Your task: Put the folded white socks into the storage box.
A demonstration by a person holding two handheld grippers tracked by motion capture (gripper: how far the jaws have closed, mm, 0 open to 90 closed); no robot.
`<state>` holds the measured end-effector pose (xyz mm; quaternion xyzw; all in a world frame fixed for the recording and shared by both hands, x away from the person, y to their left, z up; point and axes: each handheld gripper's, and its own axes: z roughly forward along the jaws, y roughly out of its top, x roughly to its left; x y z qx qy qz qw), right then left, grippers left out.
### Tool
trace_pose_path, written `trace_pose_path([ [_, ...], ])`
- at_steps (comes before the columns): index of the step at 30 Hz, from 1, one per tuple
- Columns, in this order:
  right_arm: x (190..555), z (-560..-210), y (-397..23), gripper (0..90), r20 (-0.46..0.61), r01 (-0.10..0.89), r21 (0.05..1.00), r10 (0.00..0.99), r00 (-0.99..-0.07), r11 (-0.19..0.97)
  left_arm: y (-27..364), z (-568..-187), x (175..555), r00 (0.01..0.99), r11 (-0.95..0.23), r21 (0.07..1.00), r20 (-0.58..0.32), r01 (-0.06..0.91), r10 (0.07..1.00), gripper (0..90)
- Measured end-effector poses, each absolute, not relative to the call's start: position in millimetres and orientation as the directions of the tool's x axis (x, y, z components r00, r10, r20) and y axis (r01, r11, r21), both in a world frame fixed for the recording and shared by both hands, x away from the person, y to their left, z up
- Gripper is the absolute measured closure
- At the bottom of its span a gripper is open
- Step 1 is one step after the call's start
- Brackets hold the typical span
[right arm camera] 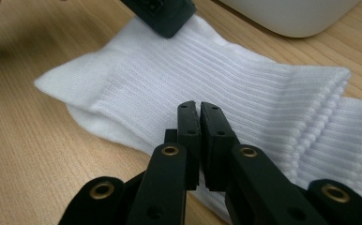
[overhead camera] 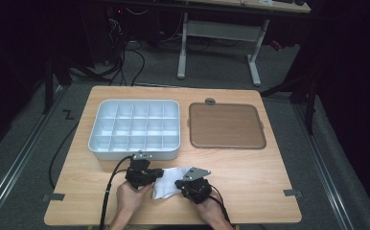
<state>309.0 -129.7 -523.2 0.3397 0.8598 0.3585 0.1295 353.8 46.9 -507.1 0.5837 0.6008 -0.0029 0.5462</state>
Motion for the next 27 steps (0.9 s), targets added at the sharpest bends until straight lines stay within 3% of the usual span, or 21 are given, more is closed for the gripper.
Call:
trace_pose_path([
  [23, 319.6, -521.1, -105.6, 89.0, 0.043, 0.473, 0.684, 0.616, -0.786, 0.555, 58.5, -487.3, 354.9, 0.252, 0.429, 0.533, -0.792, 0.729, 0.555, 85.0],
  [27, 318.9, -518.7, -106.1, 83.3, 0.047, 0.481, 0.686, 0.626, -0.779, 0.546, 58.3, -487.9, 353.6, 0.266, 0.417, 0.557, -0.774, 0.718, 0.574, 85.3],
])
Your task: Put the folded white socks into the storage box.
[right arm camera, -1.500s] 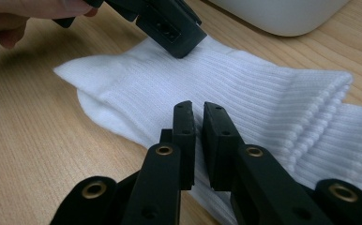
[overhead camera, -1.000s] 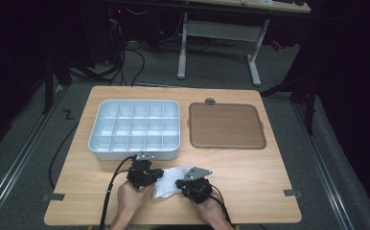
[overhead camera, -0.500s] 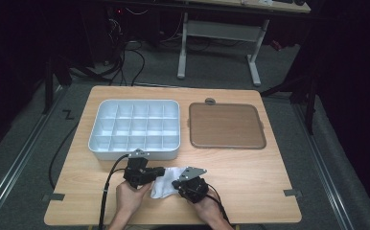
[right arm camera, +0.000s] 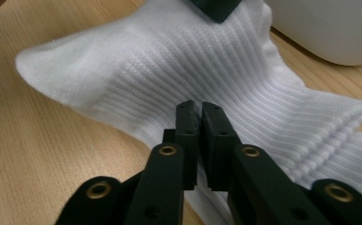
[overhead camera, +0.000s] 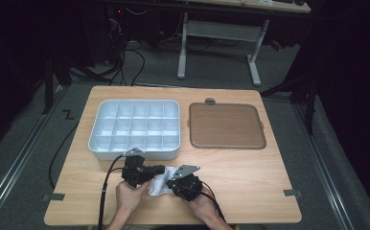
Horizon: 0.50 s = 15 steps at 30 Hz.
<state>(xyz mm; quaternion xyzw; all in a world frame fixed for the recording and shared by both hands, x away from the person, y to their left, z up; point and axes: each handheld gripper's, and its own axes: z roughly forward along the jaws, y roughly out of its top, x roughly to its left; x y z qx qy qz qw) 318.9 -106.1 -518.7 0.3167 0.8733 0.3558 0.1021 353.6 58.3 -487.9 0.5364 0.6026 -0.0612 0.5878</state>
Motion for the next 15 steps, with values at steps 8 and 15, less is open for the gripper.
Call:
trace_pose_path([
  [8, 312.4, -494.1, -130.9, 81.3, 0.037, 0.478, 0.747, 0.689, -0.724, 0.462, 58.8, -488.8, 352.6, 0.270, 0.407, 0.575, -0.755, 0.710, 0.597, 85.4],
  [15, 317.5, -495.2, -154.8, 68.9, 0.036, 0.519, 0.745, 0.752, -0.658, 0.419, 58.0, -488.7, 351.7, 0.267, 0.410, 0.577, -0.754, 0.707, 0.600, 85.4],
])
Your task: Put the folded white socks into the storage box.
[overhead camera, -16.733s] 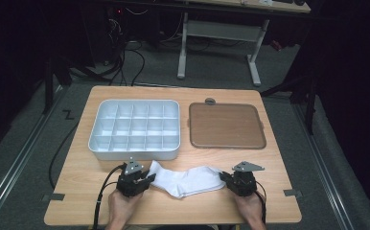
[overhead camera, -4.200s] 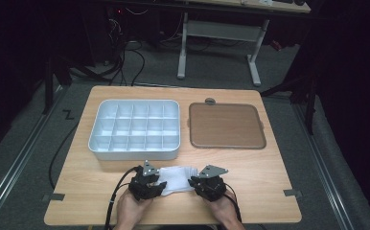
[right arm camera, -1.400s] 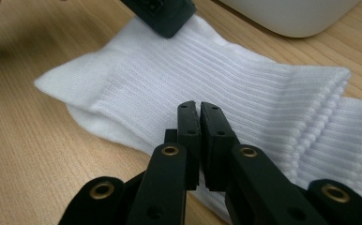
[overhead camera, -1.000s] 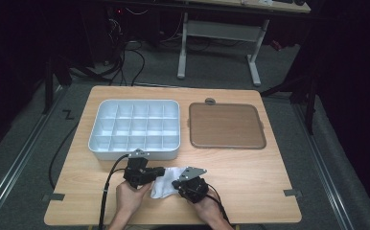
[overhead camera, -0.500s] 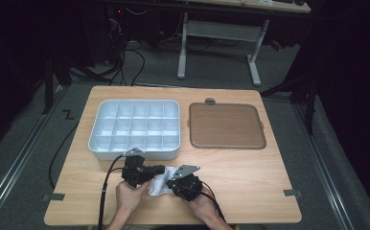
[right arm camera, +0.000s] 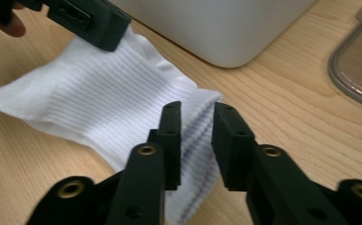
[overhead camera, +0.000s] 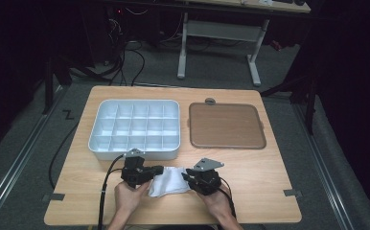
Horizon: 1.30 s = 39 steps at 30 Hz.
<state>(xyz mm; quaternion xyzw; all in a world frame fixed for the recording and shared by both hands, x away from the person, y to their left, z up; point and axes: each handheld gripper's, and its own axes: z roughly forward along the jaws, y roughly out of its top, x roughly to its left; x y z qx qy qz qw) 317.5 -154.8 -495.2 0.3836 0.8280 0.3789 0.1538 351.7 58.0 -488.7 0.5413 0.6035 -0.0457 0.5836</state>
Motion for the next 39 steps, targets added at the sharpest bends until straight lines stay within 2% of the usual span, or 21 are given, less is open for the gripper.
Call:
trace_pose_path([
  [3, 316.9, -499.8, -154.7, 61.7, 0.023, 0.514, 0.749, 0.759, -0.651, 0.418, 58.0, -488.7, 351.4, 0.268, 0.407, 0.578, -0.752, 0.707, 0.602, 85.3],
  [7, 322.1, -507.0, -156.9, 60.7, 0.047, 0.543, 0.738, 0.772, -0.633, 0.401, 58.6, -488.4, 350.9, 0.268, 0.406, 0.580, -0.750, 0.706, 0.605, 85.3],
  [14, 329.9, -516.5, -160.9, 65.5, 0.099, 0.586, 0.709, 0.767, -0.634, 0.393, 57.0, -486.8, 349.9, 0.272, 0.404, 0.579, -0.752, 0.708, 0.600, 85.3],
  [19, 333.7, -520.3, -157.1, 68.6, 0.117, 0.589, 0.699, 0.748, -0.653, 0.406, 56.3, -480.7, 351.9, 0.259, 0.441, 0.529, -0.803, 0.725, 0.537, 85.2],
  [22, 335.3, -521.3, -156.9, 69.1, 0.135, 0.597, 0.697, 0.745, -0.653, 0.398, 54.4, -479.6, 352.7, 0.267, 0.433, 0.535, -0.799, 0.725, 0.540, 85.2],
  [30, 334.1, -521.9, -150.9, 69.7, 0.123, 0.586, 0.700, 0.740, -0.661, 0.407, 52.3, -477.6, 353.8, 0.262, 0.447, 0.527, -0.808, 0.723, 0.528, 85.2],
  [39, 330.1, -522.0, -126.7, 70.1, 0.104, 0.563, 0.706, 0.724, -0.682, 0.429, 51.6, -479.8, 353.0, 0.276, 0.427, 0.559, -0.780, 0.711, 0.562, 85.2],
])
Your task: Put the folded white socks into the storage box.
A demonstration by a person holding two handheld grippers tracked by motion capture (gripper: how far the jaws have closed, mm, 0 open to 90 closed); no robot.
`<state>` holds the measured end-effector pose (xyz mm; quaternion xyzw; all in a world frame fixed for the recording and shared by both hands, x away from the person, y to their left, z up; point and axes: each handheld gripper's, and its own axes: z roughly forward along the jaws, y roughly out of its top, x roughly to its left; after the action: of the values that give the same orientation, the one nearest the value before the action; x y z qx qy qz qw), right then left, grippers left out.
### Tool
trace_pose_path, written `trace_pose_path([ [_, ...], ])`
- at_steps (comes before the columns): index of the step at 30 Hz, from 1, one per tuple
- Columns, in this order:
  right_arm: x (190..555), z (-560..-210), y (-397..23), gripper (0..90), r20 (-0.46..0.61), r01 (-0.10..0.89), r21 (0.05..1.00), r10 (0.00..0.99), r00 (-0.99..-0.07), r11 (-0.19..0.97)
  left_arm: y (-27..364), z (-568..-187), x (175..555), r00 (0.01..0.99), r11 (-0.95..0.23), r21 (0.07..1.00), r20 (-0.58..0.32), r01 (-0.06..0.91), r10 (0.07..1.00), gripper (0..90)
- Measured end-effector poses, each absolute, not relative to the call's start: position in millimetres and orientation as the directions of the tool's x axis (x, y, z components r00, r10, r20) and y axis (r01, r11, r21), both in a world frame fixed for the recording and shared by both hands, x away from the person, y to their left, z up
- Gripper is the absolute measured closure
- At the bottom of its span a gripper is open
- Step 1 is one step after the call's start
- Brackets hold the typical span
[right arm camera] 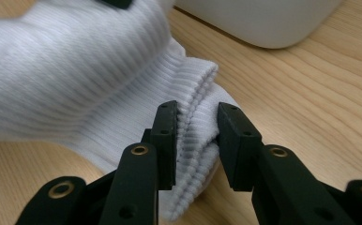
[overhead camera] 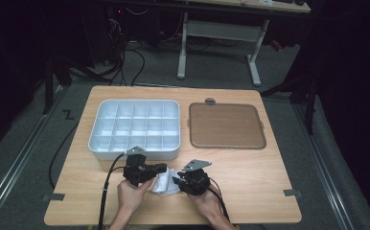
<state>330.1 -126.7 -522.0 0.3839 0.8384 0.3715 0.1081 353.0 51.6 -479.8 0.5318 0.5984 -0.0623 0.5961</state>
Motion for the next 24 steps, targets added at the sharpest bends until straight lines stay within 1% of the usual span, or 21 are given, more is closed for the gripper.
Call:
trace_pose_path([
  [7, 325.5, -521.7, -116.5, 69.9, 0.110, 0.554, 0.719, 0.717, -0.688, 0.420, 45.8, -486.3, 352.4, 0.285, 0.396, 0.586, -0.749, 0.707, 0.599, 85.2],
  [14, 318.9, -509.1, -133.8, 70.2, 0.130, 0.527, 0.765, 0.713, -0.689, 0.371, 46.0, -487.2, 353.7, 0.281, 0.393, 0.585, -0.746, 0.710, 0.604, 85.2],
  [20, 322.3, -505.7, -149.9, 74.8, 0.138, 0.545, 0.762, 0.734, -0.665, 0.350, 44.1, -488.2, 354.6, 0.278, 0.391, 0.583, -0.745, 0.712, 0.606, 85.2],
  [24, 328.0, -513.8, -147.5, 78.1, 0.117, 0.550, 0.739, 0.731, -0.673, 0.389, 44.5, -487.6, 356.0, 0.273, 0.394, 0.575, -0.751, 0.717, 0.601, 85.1],
])
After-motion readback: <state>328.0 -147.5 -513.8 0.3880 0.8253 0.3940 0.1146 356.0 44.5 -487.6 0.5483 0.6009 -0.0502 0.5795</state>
